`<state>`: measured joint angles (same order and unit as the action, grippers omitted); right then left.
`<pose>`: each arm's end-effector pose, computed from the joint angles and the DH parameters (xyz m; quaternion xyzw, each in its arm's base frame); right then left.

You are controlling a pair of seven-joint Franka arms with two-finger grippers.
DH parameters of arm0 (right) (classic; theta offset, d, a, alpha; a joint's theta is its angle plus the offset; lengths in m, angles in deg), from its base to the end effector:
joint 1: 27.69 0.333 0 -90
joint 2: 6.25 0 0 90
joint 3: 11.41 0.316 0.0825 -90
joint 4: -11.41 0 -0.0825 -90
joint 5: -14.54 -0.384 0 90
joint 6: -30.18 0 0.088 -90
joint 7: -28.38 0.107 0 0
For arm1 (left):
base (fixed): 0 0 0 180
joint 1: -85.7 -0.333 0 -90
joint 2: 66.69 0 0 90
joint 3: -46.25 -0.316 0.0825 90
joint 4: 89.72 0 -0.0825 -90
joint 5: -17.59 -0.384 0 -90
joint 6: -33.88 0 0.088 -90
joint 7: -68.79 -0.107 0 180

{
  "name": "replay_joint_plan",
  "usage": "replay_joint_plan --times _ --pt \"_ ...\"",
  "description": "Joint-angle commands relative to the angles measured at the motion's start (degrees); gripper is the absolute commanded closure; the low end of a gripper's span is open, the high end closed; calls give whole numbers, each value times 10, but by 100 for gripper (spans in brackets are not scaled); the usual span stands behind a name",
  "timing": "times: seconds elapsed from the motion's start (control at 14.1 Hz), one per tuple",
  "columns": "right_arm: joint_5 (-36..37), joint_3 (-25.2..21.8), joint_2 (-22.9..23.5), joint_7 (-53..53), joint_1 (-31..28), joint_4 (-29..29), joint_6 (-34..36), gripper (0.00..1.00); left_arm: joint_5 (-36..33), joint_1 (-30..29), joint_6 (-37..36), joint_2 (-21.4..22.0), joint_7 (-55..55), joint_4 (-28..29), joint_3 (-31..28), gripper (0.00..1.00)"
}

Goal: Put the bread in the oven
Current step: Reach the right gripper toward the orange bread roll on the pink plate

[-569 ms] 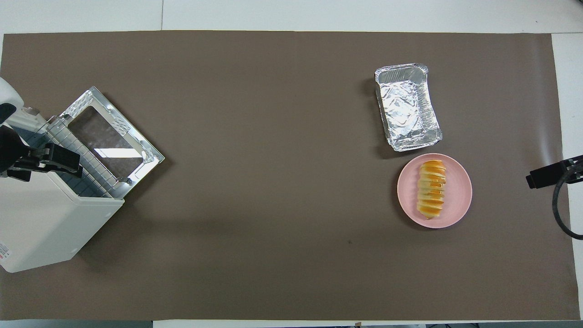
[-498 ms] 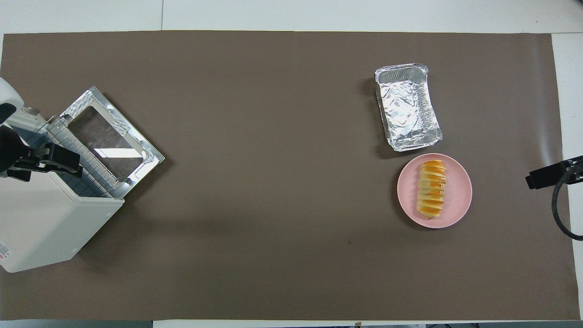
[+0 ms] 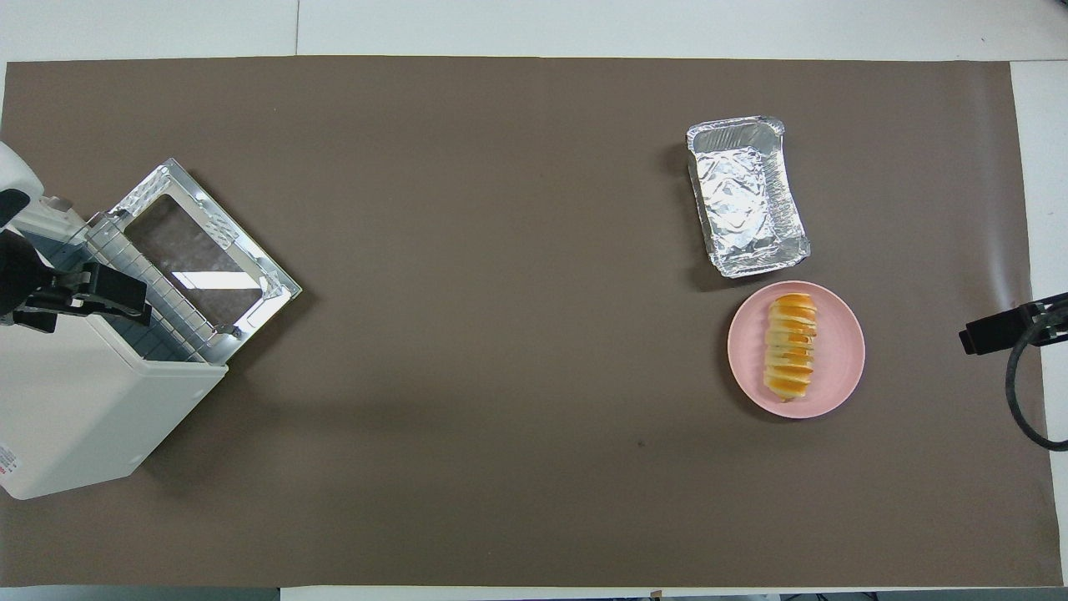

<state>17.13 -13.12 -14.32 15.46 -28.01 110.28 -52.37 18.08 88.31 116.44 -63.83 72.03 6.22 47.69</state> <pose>0.4937 -0.0239 0.6161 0.9928 0.0936 -0.0740 0.0110 0.5201 -0.0381 0.5932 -0.9958 0.0071 0.0917 0.0022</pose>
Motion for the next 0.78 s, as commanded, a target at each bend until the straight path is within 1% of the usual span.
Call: replay_joint_plan --times 0.0,0.14,0.28,0.43,0.71 --pt "-13 6 -46 -14 -1 107 -69 0 -4 -7 6 8 -3 4 5 0" --pt "-14 8 -55 -11 1 174 -130 0 -4 -7 6 8 -3 4 4 0" --pt "-14 7 -55 -10 20 232 -195 0 -4 -7 6 8 -3 4 4 0" --pt "-14 7 -42 -5 24 268 -247 0 -4 -7 6 8 -3 4 5 0" --pt "-15 8 4 -8 25 317 -347 0 -4 -7 6 8 -3 4 5 0"
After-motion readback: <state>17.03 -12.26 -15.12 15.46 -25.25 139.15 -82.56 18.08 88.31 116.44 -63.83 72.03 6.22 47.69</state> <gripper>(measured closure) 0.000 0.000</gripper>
